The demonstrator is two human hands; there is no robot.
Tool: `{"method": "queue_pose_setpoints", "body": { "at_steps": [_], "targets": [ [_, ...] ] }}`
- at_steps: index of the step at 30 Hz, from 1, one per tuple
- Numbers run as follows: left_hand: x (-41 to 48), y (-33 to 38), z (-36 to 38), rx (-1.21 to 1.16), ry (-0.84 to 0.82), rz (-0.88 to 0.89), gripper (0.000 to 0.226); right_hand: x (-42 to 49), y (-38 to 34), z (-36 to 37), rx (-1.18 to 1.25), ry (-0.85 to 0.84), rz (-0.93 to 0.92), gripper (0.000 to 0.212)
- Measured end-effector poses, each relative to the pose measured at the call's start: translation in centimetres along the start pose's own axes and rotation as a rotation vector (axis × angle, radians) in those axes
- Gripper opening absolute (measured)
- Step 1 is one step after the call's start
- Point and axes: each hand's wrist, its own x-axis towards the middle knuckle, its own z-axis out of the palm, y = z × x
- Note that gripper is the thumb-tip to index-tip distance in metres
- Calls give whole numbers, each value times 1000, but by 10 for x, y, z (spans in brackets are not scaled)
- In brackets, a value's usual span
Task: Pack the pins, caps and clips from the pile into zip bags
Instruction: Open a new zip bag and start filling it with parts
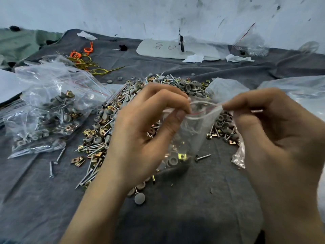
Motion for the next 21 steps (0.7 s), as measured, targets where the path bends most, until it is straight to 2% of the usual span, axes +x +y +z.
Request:
{"method": "queue_pose_setpoints", "body": {
  "at_steps": [2,4,6,8,11,15,18,21],
  "targets": [
    [2,-3,-5,-4,72,-9,15,-2,-5,-2,76,-165,81,21],
    [2,-6,-11,4,151,1,17,-4,-8,4,53,-495,186,12],
    [1,-10,-16,32,204,12,19,-14,-6,19,-173,-832,213,5],
    [0,-14,-21,54,219,13,20,-26,-5,41,-390,-993,256,19],
    [0,-16,-26,61,225,6,19,-37,-7,70,-538,-955,364,27],
    [0,-16,-27,68,230,-3,22,-44,1,83,-598,-909,368,15],
    [0,-15,-28,76,209,-10,23,-39,3,77,-525,-857,358,11],
    [0,-13,-27,58,178,-25,22,-29,7,60,-197,-757,308,12]
  ]
}}
